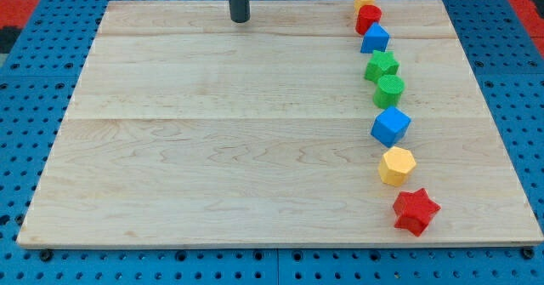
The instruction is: Move your arm towards center
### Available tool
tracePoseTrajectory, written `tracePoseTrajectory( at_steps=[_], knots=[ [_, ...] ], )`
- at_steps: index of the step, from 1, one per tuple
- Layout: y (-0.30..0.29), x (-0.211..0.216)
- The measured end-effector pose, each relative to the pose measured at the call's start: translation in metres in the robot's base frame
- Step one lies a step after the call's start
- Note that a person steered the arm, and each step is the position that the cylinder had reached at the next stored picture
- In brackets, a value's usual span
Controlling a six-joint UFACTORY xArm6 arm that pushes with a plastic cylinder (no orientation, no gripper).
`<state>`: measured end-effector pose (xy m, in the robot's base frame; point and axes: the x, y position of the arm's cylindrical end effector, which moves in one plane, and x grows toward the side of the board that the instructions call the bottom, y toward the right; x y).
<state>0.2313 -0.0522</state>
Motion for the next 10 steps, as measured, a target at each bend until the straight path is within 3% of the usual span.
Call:
tracePoseTrajectory(
  at_steps=[4, 10],
  knots=[
    [-0.005, -0.002],
    [0.031, 0.100]
  ],
)
